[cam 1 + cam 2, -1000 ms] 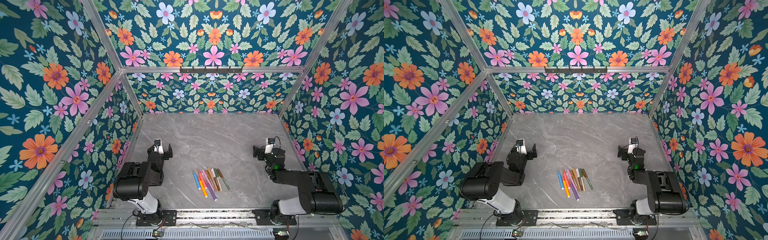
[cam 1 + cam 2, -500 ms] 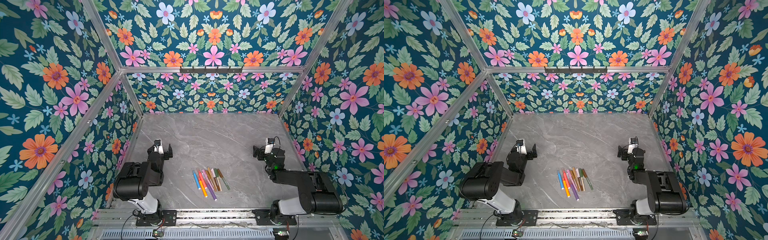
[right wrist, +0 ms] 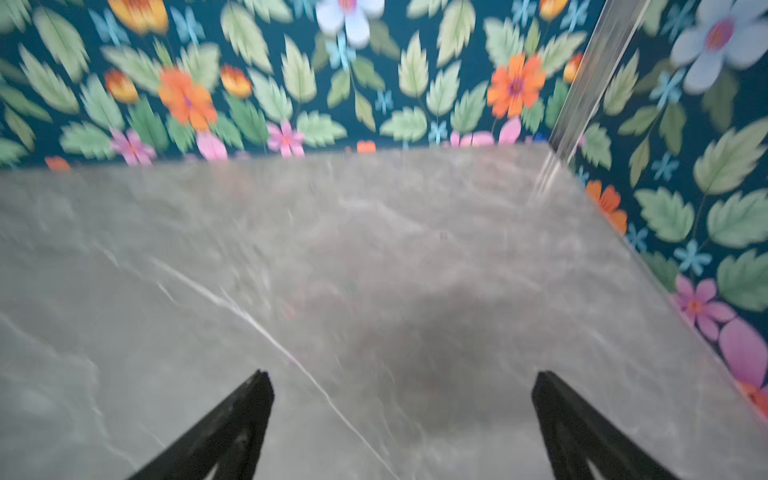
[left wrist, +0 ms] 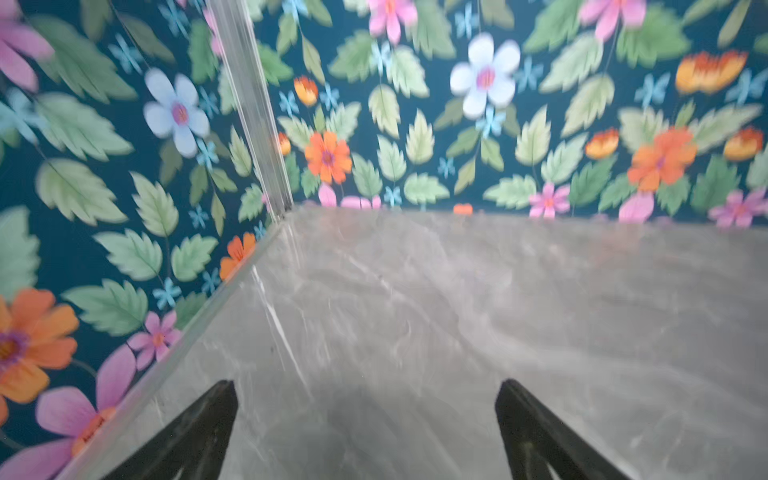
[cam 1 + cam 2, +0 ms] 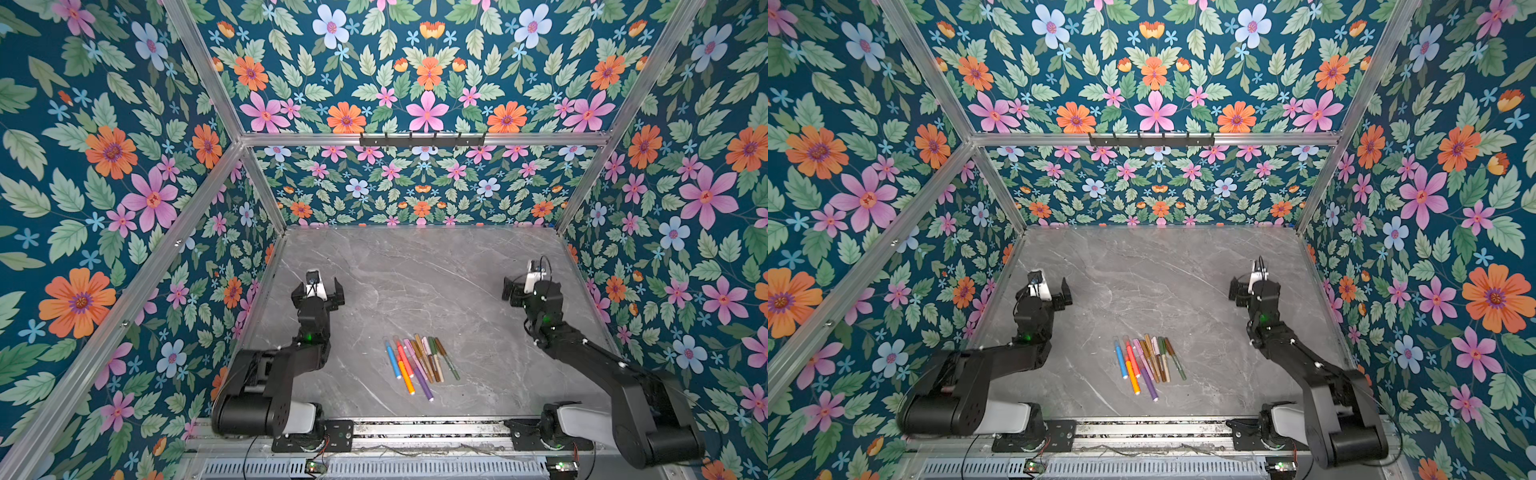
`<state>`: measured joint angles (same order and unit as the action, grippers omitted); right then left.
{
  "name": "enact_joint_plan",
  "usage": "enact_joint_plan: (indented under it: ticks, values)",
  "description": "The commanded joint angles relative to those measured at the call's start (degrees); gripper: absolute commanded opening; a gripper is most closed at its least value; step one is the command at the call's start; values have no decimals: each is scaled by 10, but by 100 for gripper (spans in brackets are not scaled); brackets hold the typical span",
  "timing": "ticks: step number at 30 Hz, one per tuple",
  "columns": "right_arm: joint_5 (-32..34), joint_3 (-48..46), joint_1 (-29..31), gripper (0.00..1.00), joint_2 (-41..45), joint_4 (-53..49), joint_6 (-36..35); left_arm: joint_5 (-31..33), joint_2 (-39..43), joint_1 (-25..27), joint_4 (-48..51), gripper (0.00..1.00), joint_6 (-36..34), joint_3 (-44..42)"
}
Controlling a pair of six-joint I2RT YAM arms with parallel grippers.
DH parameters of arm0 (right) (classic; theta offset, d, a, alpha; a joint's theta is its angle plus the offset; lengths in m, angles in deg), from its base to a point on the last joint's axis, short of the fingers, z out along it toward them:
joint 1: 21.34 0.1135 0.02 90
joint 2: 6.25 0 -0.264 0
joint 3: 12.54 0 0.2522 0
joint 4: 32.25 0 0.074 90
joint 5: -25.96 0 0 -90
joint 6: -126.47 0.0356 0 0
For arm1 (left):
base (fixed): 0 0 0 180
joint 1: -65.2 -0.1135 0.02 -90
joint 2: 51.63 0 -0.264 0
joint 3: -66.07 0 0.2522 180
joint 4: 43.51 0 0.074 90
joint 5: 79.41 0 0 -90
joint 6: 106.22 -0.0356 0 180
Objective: Open the pen caps
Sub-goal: 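Move both grippers toward the row of markers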
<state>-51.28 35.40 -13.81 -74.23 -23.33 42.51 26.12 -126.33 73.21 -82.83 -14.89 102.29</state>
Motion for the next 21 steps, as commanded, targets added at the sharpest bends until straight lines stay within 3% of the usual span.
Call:
enact_joint_plan:
  ticks: [1, 3, 4, 8, 11, 13, 17, 21]
  values:
    - [40, 73, 6, 99, 62, -268, 126, 32, 82, 29, 254, 100, 104, 63]
    - [-37, 73, 6, 99, 96, -289, 189, -14, 135, 87, 300, 100, 105, 72]
    - [-67, 57, 6, 99, 114, -291, 238, -5, 167, 132, 319, 100, 102, 70]
    - [-222, 26, -1, 97, 192, -367, 267, 57, 250, 301, 482, 100, 153, 95]
    - [-268, 6, 51, 93, 206, -441, 302, 72, 267, 386, 564, 100, 178, 95]
    - [-266, 23, 126, 90, 181, -511, 282, 70, 264, 405, 620, 100, 191, 98]
    - [-197, 65, 306, 88, 115, -629, 295, 77, 264, 404, 700, 100, 273, 107]
    - [-162, 67, 419, 68, 95, -650, 349, 83, 274, 404, 677, 100, 332, 82]
